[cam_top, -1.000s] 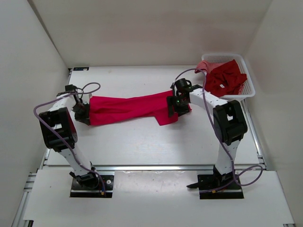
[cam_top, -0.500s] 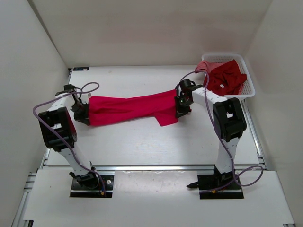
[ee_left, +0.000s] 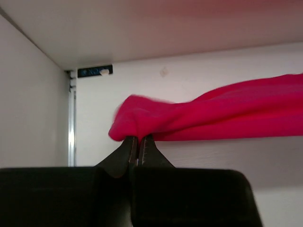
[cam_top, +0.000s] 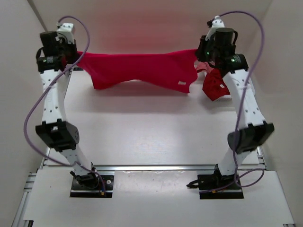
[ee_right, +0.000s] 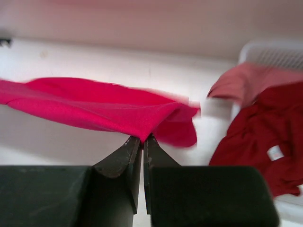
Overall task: Fold and stack the t-shirts
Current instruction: Flatten out the tshirt
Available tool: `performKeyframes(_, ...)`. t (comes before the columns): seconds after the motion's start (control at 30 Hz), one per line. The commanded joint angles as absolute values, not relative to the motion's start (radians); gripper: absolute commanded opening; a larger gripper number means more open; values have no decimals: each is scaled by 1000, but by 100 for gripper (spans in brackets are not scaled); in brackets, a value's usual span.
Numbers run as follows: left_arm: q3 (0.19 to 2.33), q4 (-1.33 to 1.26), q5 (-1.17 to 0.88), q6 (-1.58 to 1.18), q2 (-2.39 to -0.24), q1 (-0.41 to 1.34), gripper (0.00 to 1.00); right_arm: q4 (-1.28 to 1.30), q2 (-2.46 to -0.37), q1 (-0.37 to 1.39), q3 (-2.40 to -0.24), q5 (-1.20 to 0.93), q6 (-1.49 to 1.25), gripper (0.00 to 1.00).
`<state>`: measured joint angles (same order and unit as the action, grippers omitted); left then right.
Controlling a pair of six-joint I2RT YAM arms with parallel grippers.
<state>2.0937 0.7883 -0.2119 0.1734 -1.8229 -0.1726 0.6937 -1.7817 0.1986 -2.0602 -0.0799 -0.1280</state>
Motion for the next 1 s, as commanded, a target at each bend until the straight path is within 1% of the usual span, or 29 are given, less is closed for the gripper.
performKeyframes(0.0,2076,787,-259,158,-1709,-238,0,689,-1643,239,-1961,66,-40,0)
performKeyframes(0.03,2012,785,-262,173,-1683,-235,0,693,-1614,271,-1918,89,-16,0)
performKeyframes(0.1,1891,779,-265,216,-1634,-224,0,677,-1559,334,-1750,147,27,0)
performKeyframes(0.2,1641,755,-256,283,-1516,-196,0,664,-1473,477,-1530,309,41,0)
performKeyframes(0.23,1534,756,-250,302,-1493,-193,0,649,-1421,495,-1429,322,19,0)
performKeyframes(0.27,1485,741,-250,323,-1447,-189,0,643,-1372,509,-1393,324,6,1)
performKeyframes(0.33,1329,771,-255,348,-1396,-199,0,658,-1295,512,-1248,304,-93,0)
performKeyframes(0.43,1174,836,-270,394,-1286,-259,0,765,-1203,551,-1134,314,-171,0)
performKeyframes(0.53,1091,935,-249,472,-1200,-323,0,854,-1116,581,-1050,246,-254,0)
performKeyframes(0.63,1011,1044,-207,556,-1166,-312,0,946,-1082,604,-985,172,-304,0)
performKeyframes(0.7,900,1063,-171,581,-1141,-287,0,966,-1078,609,-947,126,-305,0)
performKeyframes(0.8,790,1040,-120,578,-1123,-267,0,959,-1083,569,-890,49,-270,0)
performKeyframes(0.97,773,1010,-58,574,-1106,-267,0,899,-1109,555,-850,17,-226,0)
